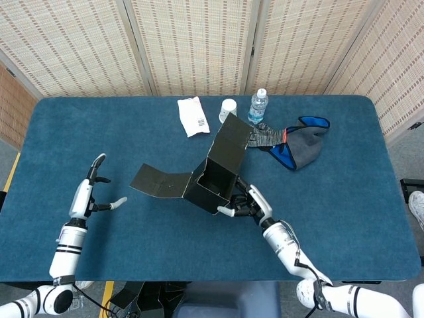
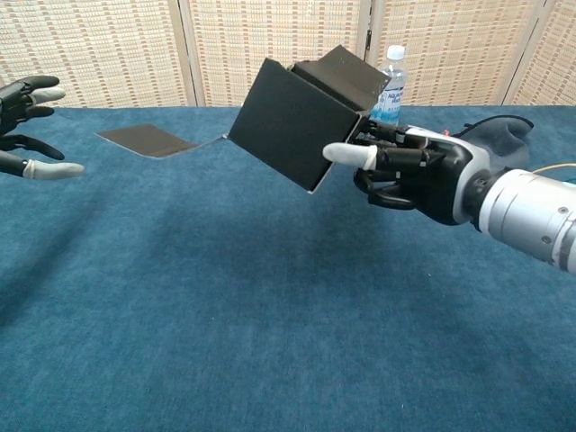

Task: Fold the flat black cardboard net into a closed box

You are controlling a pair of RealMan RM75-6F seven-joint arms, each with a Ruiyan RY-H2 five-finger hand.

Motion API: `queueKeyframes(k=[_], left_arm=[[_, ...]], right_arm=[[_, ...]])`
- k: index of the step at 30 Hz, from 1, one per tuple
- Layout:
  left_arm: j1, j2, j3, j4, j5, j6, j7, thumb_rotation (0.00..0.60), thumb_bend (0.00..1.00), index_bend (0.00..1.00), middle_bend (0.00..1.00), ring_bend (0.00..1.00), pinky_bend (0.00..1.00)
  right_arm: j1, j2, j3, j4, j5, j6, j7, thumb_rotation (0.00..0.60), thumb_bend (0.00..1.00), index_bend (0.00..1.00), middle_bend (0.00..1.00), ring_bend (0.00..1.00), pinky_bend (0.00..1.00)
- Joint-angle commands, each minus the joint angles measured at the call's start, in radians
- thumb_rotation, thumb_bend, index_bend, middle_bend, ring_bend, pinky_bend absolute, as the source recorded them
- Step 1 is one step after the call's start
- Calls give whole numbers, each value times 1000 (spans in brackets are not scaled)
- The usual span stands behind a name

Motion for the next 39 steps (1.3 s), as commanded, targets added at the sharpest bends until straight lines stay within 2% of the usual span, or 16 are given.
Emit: queueKeyframes(k=[1,8,13,22,30,39], left_arm=[[-2,-26,-7,7,18,1,-47,600,113,0,0,0,319],[-21,-124,-48,26,48,46,-102,600,113,0,0,0,319],[-36,-139,-72,-14,35,29,-102,600,113,0,0,0,319],[-47,-122,-113,-107,-11,-15,-104,600,113,0,0,0,319],[-47,-103,-134,-151,-13,-12,-86,600,113,0,0,0,319],[-57,-102,-135,-136,32,19,-46,600,105,0,0,0,319]], right_arm=[[-13,16,-7,1,-103,-14,160,600,324,277,368,742,997],[8,-34,-47,65,-188,23,327,600,331,277,368,742,997],[25,-59,-72,107,-211,47,369,600,336,278,368,742,996],[51,-76,-109,140,-224,73,394,600,343,279,368,745,997],[69,-87,-139,154,-225,86,379,600,349,278,368,745,997],[91,-77,-157,159,-223,90,332,600,352,279,368,745,997]])
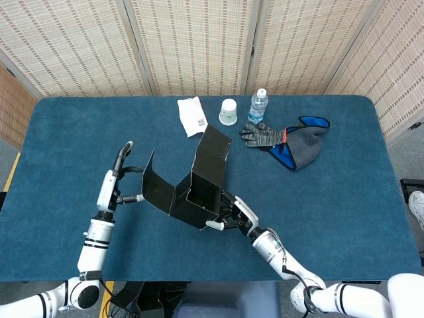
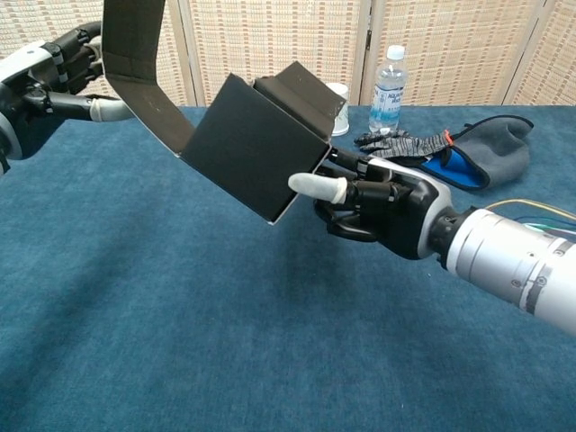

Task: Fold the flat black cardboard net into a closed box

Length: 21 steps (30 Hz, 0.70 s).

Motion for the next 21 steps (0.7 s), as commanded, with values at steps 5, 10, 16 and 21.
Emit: queueKeyframes(k=[5,10,16,21], left_arm=[[-27,-12,-11,49,30,20,59,600,92,0,0,3,319],[-50,-9,7,116,104,44,80,600,84,85,0,108,335],[-72,-19,22,168,162,78,74,600,75,269,132,276,415],[-105,-16,45,241,229,95,84,600,75,401,270,406,454]], right_arm=[[21,14,-11,1,4,-10,-44,600,354,279,368,745,997],[34,32,-25,3,-2,-19,-65,600,355,279,368,745,997],[47,49,-37,-1,-15,-19,-59,600,355,279,368,745,998],[63,67,-47,1,-25,-26,-68,600,355,279,368,745,998]])
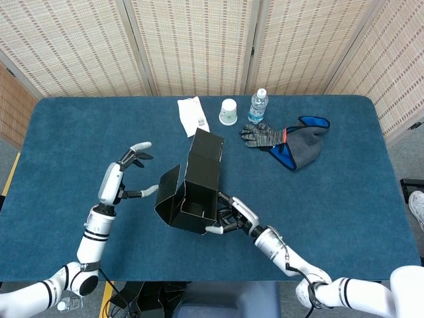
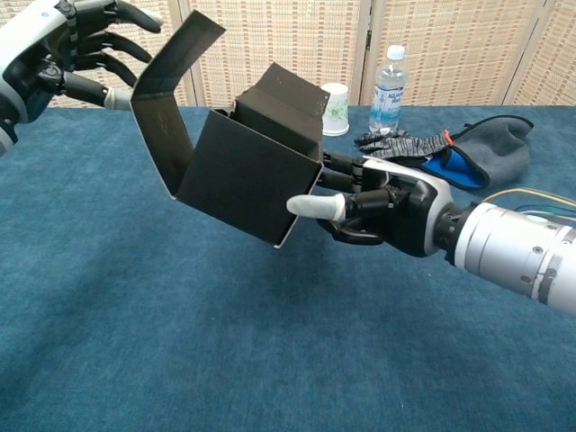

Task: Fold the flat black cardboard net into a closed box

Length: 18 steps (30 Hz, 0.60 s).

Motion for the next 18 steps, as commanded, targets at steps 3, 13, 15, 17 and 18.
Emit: queueKeyframes(k=[3,13,15,17,18], left_arm=[[-31,9,23,43,42,5,0,600,75,419,285,438,472],[-20,-25,44,101,-13,1,44,600,74,433,312,431,513],[-17,-19,61,101,-13,-11,59,600,74,426,313,425,513],[-16,-10,80,104,-4,-21,82,600,74,419,313,420,513],[-15,-8,86,103,1,-19,87,600,74,412,313,415,513]], right_arm=[[13,13,-5,7,-4,-6,-9,600,355,279,368,745,998],[33,3,-13,42,3,-2,-34,600,355,279,368,745,998],[36,-2,-11,46,8,1,-38,600,355,279,368,745,998],[38,-5,-11,50,12,2,-44,600,356,279,368,745,998],[39,-6,-11,52,13,2,-47,600,356,279,368,745,998]])
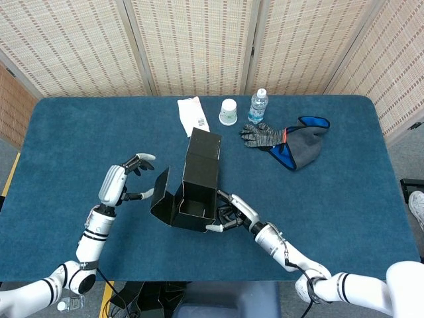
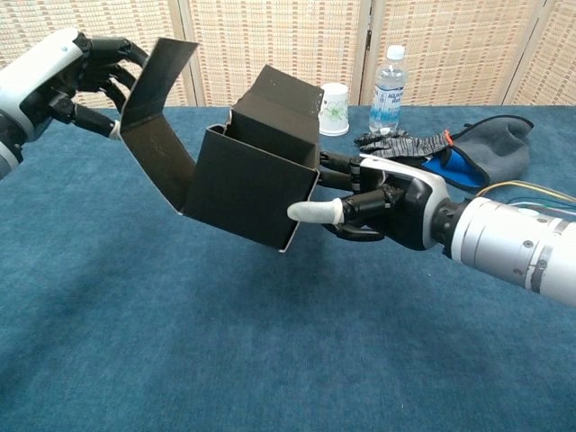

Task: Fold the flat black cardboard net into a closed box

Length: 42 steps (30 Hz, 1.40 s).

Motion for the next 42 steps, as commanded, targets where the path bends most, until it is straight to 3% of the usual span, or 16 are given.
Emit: queueKeyframes(k=[1,11,20,24,29,42], left_arm=[[3,9,22,1,14,-4,23,600,74,403,313,412,513],[-21,-64,30,89,54,46,22,600,74,366,313,428,516],[-40,-184,102,361,119,77,-29,600,74,450,348,449,536],[-44,-204,128,427,138,87,-57,600,74,453,349,451,536],[-43,-224,150,475,149,95,-66,600,74,454,349,451,536],[-9,-291,127,519,92,131,-29,600,58,402,360,467,552]], right_arm=[[3,-3,-1,6,3,2,-10,600,356,279,368,745,998],[15,-18,-12,41,19,-8,-110,600,358,279,368,745,998],[41,-54,-18,81,82,-65,-311,600,358,279,352,746,998],[42,-73,-11,99,109,-70,-368,600,358,279,344,745,999],[38,-106,-8,129,126,-57,-435,600,358,279,340,745,999],[18,-138,-15,165,114,-31,-479,600,358,279,338,745,998]])
